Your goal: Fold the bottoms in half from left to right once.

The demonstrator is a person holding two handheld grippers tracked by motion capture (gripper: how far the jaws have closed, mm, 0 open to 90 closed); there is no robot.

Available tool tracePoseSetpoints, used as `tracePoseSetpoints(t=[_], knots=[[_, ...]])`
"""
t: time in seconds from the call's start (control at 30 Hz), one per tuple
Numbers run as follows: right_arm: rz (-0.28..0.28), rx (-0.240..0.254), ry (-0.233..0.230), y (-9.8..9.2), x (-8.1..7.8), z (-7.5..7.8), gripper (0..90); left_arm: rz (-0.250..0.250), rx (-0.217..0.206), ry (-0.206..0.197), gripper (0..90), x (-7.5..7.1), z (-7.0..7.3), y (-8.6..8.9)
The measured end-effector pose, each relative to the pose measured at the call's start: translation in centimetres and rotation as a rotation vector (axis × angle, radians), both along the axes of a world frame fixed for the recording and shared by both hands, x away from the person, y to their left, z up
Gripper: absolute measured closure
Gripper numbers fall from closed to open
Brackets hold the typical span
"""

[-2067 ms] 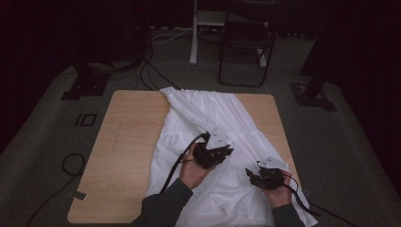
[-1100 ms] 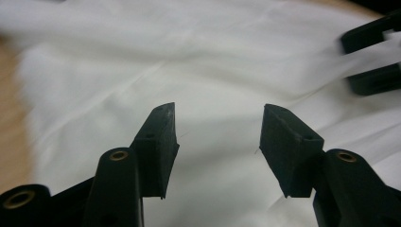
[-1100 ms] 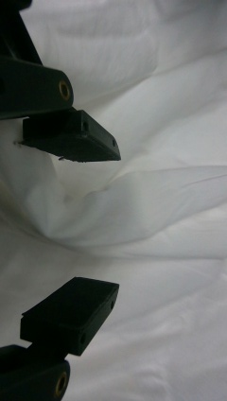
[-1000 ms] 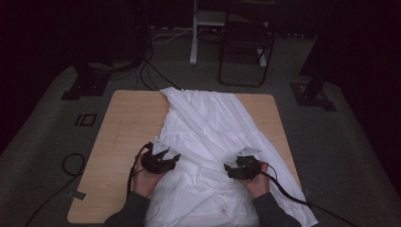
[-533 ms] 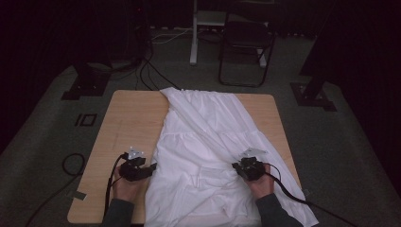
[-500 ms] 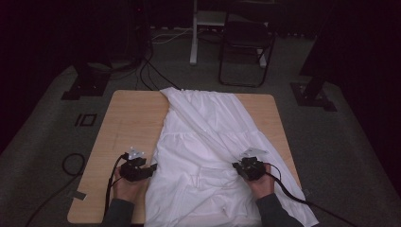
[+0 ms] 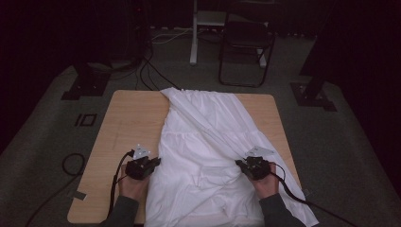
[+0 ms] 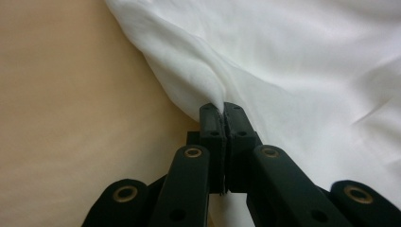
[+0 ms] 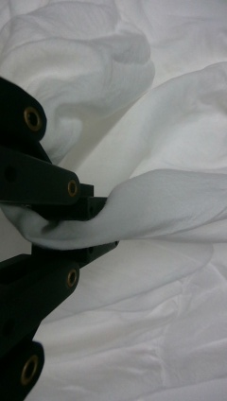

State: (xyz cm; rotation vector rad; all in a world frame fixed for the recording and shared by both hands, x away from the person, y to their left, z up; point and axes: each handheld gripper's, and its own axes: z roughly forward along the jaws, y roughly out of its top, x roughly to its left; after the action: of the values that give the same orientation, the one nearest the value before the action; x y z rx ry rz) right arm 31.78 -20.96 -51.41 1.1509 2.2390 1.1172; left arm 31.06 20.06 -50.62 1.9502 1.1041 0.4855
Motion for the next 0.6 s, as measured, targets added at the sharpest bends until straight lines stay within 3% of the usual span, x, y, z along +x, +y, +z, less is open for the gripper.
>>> tracePoseSetpoints(t=[0.17,0.23,0.27,0.33,0.43,0.6], knots=[[0.009,0.012,-0.009,-0.2,-0.4,0.3,84.6,0.094,0.045,-0.124,88.8,-1.7,4.1,0.6],[0.021,0.016,-0.011,-0.2,-0.5,0.3,84.7,0.151,0.057,-0.147,88.9,-2.0,5.0,1.2],[0.047,0.045,-0.005,-0.1,-0.6,0.3,84.7,0.174,0.063,-0.156,88.9,-2.1,5.2,1.5],[0.066,0.071,0.002,0.0,-0.6,0.3,84.7,0.208,0.066,-0.16,88.9,-2.3,5.5,1.9],[0.077,0.072,0.001,0.3,-0.6,0.4,84.7,0.243,0.103,-0.163,88.9,-2.5,5.7,1.6],[0.07,0.054,-0.011,0.4,-0.7,0.6,84.7,0.199,0.114,-0.133,88.7,-1.9,5.4,0.9]])
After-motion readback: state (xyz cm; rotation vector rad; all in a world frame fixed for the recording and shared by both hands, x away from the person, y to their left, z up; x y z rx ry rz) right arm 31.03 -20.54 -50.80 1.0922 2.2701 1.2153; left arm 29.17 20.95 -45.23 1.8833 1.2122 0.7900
